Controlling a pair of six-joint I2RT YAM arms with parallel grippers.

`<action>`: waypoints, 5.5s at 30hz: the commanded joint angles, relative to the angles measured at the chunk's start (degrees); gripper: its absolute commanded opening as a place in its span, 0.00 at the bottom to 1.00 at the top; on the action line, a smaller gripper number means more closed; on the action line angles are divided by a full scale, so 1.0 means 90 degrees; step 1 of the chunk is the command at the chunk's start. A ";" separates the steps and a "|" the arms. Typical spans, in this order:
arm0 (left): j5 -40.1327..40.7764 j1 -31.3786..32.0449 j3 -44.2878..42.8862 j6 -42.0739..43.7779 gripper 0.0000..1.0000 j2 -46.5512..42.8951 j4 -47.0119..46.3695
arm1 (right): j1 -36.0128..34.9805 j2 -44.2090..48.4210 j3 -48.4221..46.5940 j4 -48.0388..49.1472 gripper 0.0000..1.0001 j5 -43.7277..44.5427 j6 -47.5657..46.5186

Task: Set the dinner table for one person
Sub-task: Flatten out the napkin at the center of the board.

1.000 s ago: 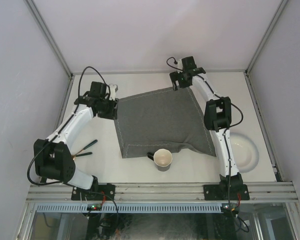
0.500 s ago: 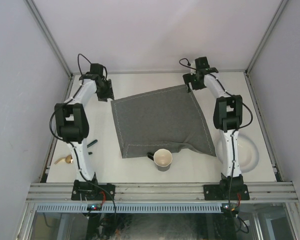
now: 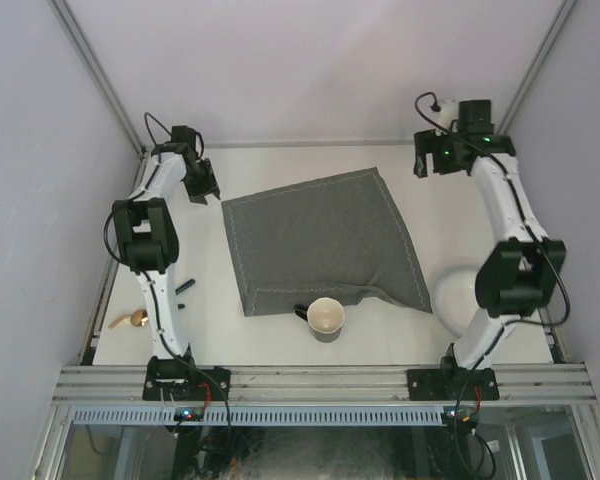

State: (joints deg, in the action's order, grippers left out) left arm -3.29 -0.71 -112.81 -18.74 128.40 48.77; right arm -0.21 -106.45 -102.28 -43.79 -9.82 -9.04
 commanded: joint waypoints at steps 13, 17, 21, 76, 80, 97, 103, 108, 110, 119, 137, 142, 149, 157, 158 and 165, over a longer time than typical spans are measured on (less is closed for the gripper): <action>-0.1597 -0.0272 -0.0640 -0.0359 0.45 0.0748 0.0096 | 0.2039 0.4023 0.2345 -0.1132 0.81 -0.1197 -0.0660; -0.1726 -0.0265 -0.0638 -0.0378 0.45 0.0806 -0.0029 | 0.2256 0.4306 0.2407 -0.1243 0.81 -0.1303 -0.0647; -0.1744 -0.0273 -0.0624 -0.0379 0.45 0.0881 -0.0091 | 0.2377 0.4488 0.2435 -0.1389 0.81 -0.1328 -0.0657; -0.1775 -0.0192 0.0450 0.1410 0.37 -0.1375 0.0033 | 0.2308 0.4603 0.2684 -0.1316 0.81 -0.1193 -0.0242; -0.2017 -0.0325 0.1946 0.1649 0.33 -0.1955 -0.0210 | 0.2303 0.4688 0.2759 -0.1268 0.81 -0.1252 -0.0249; -0.2989 -0.0220 0.3140 0.2312 0.31 -0.1711 0.0095 | 0.2085 0.4802 0.2911 -0.1321 0.81 -0.1323 -0.0141; -0.1901 0.0458 0.3417 0.2674 0.29 -0.1924 0.0246 | 0.2064 0.4878 0.3004 -0.1295 0.81 -0.1233 -0.0216; -0.0797 0.1296 0.4007 0.3236 0.32 -0.2483 -0.0161 | 0.2035 0.4826 0.3040 -0.1291 0.81 -0.1215 -0.0257; -0.0574 0.1500 0.4145 0.3421 0.33 -0.2615 -0.0293 | 0.2035 0.4827 0.3090 -0.1213 0.81 -0.1246 -0.0228; -0.0354 0.1522 0.4213 0.3319 0.33 -0.2731 -0.0584 | 0.2018 0.4827 0.3159 -0.1134 0.81 -0.1289 -0.0221; -0.0150 0.1560 0.4399 0.3092 0.42 -0.2401 -0.0950 | 0.2005 0.4837 0.3186 -0.1155 0.81 -0.1251 -0.0216; -0.0392 0.1557 0.4363 0.3049 0.35 -0.2310 -0.0814 | 0.2004 0.4807 0.3181 -0.1121 0.81 -0.1242 -0.0203; -0.0549 0.1562 0.4388 0.3045 0.12 -0.2303 -0.0718 | 0.1996 0.4736 0.3182 -0.1092 0.81 -0.1265 -0.0184; -0.0929 0.1562 0.4605 0.3049 0.04 -0.2758 -0.0589 | 0.1976 0.4651 0.3184 -0.1026 0.81 -0.1264 -0.0163; -0.1024 0.1563 0.4641 0.3063 0.03 -0.2821 -0.0563 | 0.1966 0.4637 0.3183 -0.1036 0.81 -0.1263 -0.0163; -0.1493 0.1561 0.4853 0.3107 0.02 -0.3415 -0.0389 | 0.1947 0.4602 0.3186 -0.1023 0.81 -0.1233 -0.0166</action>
State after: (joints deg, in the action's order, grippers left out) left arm -12.45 13.02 -70.63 9.10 103.24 43.99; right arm 17.72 -65.12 -73.43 -55.46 -21.08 -11.33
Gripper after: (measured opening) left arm 0.024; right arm 0.811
